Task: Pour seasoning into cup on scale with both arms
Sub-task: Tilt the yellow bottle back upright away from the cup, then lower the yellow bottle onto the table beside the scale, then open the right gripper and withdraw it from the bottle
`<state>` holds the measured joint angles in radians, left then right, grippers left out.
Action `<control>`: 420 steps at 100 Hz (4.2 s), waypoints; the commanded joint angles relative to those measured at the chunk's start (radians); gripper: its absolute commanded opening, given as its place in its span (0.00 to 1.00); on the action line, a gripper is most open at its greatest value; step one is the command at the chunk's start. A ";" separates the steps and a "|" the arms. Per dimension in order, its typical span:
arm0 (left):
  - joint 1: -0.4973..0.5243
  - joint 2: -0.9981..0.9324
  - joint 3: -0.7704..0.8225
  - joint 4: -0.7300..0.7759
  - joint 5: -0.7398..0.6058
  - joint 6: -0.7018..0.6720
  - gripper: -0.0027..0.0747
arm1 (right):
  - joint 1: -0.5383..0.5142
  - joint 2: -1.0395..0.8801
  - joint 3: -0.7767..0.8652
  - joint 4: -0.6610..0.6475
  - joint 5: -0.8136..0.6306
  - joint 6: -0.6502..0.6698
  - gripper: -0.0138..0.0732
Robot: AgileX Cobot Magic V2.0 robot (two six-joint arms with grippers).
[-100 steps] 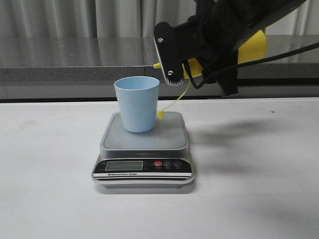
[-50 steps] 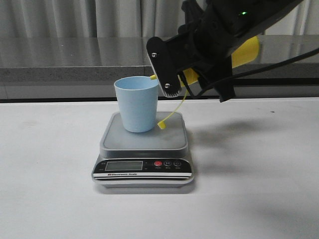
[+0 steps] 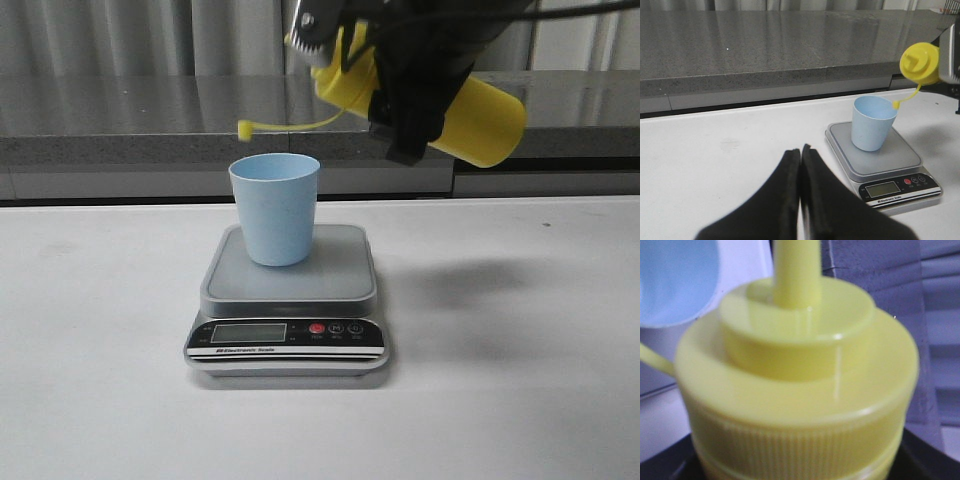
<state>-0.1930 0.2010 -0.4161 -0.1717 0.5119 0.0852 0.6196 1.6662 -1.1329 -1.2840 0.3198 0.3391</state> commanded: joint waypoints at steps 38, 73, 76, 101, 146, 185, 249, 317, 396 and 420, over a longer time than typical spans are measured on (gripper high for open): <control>0.001 0.010 -0.024 -0.011 -0.072 -0.009 0.01 | -0.213 -0.208 0.183 0.573 -0.435 0.007 0.09; 0.001 0.010 -0.024 -0.011 -0.072 -0.009 0.01 | -0.355 -0.176 0.446 0.998 -1.074 -0.156 0.09; 0.001 0.010 -0.024 -0.011 -0.072 -0.009 0.01 | -0.364 -0.164 0.458 1.011 -1.122 -0.158 0.09; 0.001 0.010 -0.024 -0.011 -0.072 -0.009 0.01 | -0.393 -0.023 0.478 1.030 -1.263 -0.157 0.09; 0.001 0.010 -0.024 -0.011 -0.072 -0.009 0.01 | -0.393 0.215 0.435 1.155 -1.467 -0.157 0.09; 0.001 0.010 -0.024 -0.011 -0.072 -0.009 0.01 | -0.393 0.220 0.435 1.149 -1.409 -0.173 0.70; 0.001 0.010 -0.024 -0.011 -0.072 -0.009 0.01 | -0.391 0.061 0.468 1.094 -1.221 -0.272 0.90; 0.001 0.010 -0.024 -0.011 -0.072 -0.009 0.01 | -0.391 -0.465 0.848 1.160 -0.996 -0.272 0.15; 0.001 0.010 -0.024 -0.011 -0.072 -0.009 0.01 | -0.391 -0.967 1.015 1.239 -0.914 -0.272 0.08; 0.001 0.010 -0.024 -0.011 -0.072 -0.009 0.01 | -0.402 -1.102 1.015 1.236 -0.907 -0.272 0.08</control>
<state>-0.1930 0.2010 -0.4156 -0.1717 0.5119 0.0852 0.2314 0.6078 -0.0934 -0.0476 -0.5089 0.0725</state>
